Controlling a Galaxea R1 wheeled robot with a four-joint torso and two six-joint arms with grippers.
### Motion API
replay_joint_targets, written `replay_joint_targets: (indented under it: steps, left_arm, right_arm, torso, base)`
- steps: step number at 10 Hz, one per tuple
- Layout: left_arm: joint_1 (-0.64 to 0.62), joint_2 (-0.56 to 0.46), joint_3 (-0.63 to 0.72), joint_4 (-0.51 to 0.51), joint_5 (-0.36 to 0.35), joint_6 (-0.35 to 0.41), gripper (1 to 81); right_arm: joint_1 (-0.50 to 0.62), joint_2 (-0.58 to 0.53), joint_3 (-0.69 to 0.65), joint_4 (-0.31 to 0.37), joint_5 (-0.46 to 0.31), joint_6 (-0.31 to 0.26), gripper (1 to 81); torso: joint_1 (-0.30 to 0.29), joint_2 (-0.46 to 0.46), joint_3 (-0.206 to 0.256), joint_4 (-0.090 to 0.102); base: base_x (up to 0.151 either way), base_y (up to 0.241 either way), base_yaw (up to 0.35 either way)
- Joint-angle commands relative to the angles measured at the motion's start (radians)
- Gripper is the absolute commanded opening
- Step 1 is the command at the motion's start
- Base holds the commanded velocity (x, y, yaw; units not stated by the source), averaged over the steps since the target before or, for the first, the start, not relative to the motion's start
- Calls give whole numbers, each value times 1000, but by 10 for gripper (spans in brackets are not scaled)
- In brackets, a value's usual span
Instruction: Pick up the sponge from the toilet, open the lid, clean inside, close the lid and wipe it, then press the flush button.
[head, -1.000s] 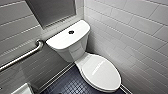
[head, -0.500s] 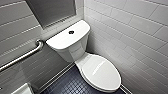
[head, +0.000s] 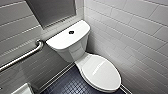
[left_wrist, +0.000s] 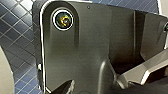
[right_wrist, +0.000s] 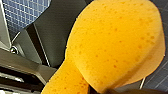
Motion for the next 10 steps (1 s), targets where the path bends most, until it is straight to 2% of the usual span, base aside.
replay_joint_targets:
  steps: [1, 3, 5, 6, 8, 9, 10]
  left_arm:
    - [7, 0, 27, -17, 136, 11, 811]
    - [-3, 42, 103, -49, 349, 191, 811]
    - [-27, 85, 155, -54, 515, 222, 811]
    - [-31, 98, 172, -51, 558, 233, 811]
    - [-31, 102, 177, -49, 558, 293, 811]
    - [-31, 107, 172, -51, 551, 301, 811]
    - [-28, 110, 171, -53, 509, 291, 811]
  right_arm:
    - [-16, -38, 35, -22, -68, -3, 10]
    - [-15, -81, 81, -22, -40, -3, 10]
    - [18, -177, 209, -25, -22, -1, 10]
    - [42, -230, 277, -25, -22, -3, 10]
    - [64, -310, 358, -20, -20, 2, 10]
    - [62, -319, 357, -22, -19, 2, 10]
    - [59, -316, 345, -22, -19, 0, 10]
  torso:
    - [0, 0, 0, 0]
    - [0, 0, 0, 0]
    - [0, 0, 0, 0]
    - [0, 0, 0, 0]
    - [0, 0, 0, 0]
    - [0, 0, 0, 0]
    - [0, 0, 0, 0]
  base:
    - [0, 0, 0]
    - [0, 0, 0]
    - [0, 0, 0]
    - [0, 0, 0]
    - [0, 0, 0]
    - [0, 0, 0]
    - [0, 0, 0]
